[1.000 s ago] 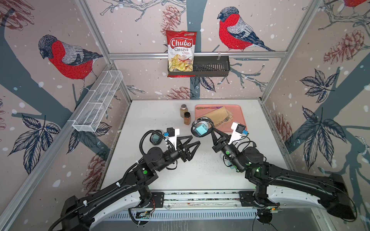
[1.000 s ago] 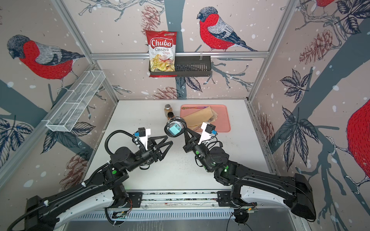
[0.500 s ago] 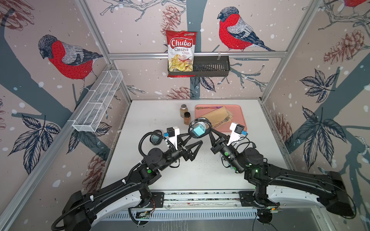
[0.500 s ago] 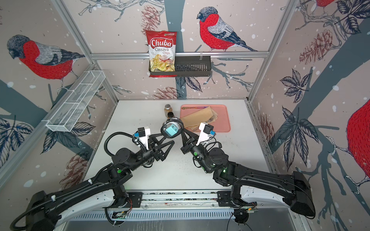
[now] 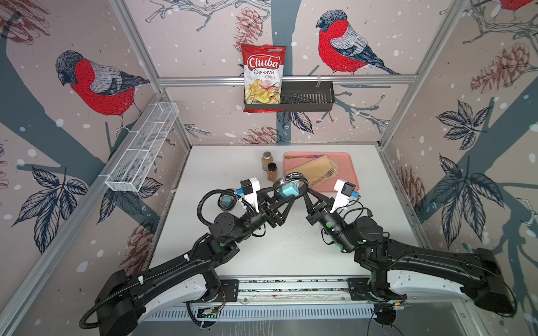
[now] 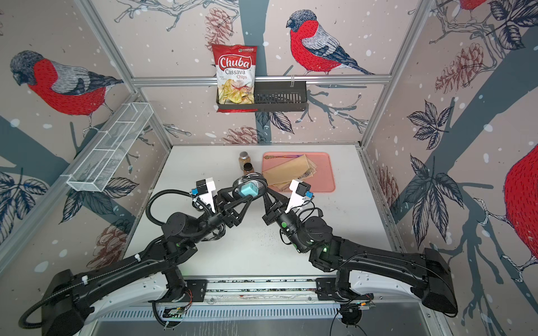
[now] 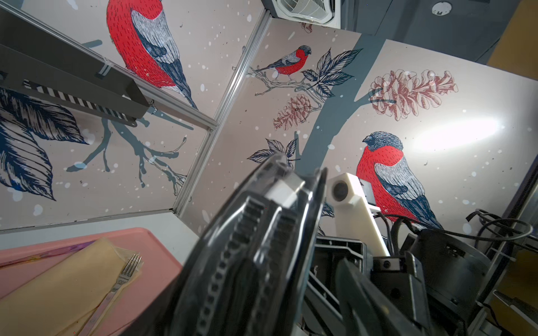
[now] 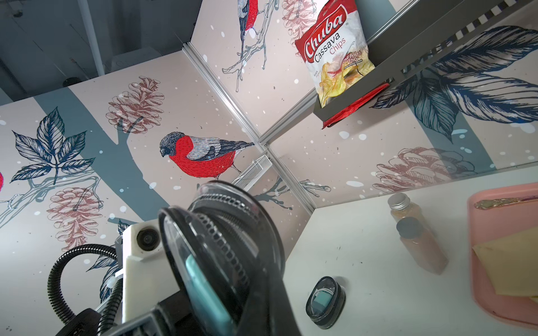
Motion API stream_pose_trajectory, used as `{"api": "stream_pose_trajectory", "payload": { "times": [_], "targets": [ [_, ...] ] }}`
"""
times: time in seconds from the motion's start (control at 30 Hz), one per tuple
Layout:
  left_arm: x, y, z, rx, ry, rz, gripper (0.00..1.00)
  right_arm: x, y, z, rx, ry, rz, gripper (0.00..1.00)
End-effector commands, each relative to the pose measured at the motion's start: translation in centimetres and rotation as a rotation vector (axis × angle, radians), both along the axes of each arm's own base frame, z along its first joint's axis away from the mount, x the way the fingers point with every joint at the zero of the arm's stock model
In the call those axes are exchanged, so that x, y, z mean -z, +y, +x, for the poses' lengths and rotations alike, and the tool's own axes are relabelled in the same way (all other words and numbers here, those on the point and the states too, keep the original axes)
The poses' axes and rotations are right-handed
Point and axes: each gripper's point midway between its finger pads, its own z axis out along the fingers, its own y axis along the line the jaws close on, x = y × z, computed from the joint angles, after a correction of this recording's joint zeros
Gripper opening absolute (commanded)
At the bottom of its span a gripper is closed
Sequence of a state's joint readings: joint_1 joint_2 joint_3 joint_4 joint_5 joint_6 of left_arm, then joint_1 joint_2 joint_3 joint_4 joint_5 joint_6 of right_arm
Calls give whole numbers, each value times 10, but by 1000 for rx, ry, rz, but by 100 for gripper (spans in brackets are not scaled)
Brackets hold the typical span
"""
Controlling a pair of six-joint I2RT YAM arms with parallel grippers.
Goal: Pack away charging kits
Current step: Zip the zipper on the storage bag.
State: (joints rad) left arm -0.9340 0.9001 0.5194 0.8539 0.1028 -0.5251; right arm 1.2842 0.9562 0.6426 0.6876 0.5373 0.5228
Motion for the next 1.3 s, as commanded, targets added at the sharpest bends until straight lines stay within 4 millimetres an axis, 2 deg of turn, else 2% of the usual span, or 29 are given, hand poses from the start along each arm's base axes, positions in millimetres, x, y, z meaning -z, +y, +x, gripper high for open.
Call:
{"api": "stream_pose_trajectory", "payload": {
  "times": [0.0, 0.17, 0.27, 0.4, 0.53, 0.67, 0.83, 1.03, 1.27],
  "targets": [
    [-23, 4, -5, 21, -33, -80, 68, -9, -3, -2, -7, -7, 53, 0],
    [-23, 0, -3, 25, -22, -78, 58, -10, -2, -3, -19, -6, 64, 0],
    [-24, 1, -1, 18, -14, -82, 47, -9, -2, -3, -20, -5, 62, 0],
    [-24, 0, 4, 3, 18, -69, 27, -7, -1, -3, -14, -6, 46, 0],
    [-19, -5, 8, 2, 60, -30, 2, -4, -3, 1, 11, -12, -13, 0],
    [-11, -10, 13, 0, 109, 28, 0, -4, -6, 5, 14, -39, -83, 0],
    [-1, -10, 7, 23, 176, 101, 0, 3, -12, 17, 60, -59, -186, 0],
    [10, 3, 1, 9, 264, 200, 0, 17, -22, 36, 84, -72, -287, 0],
    [22, 21, -7, -26, 327, 307, 0, 21, -27, 29, 69, -164, -336, 0]
  ]
}}
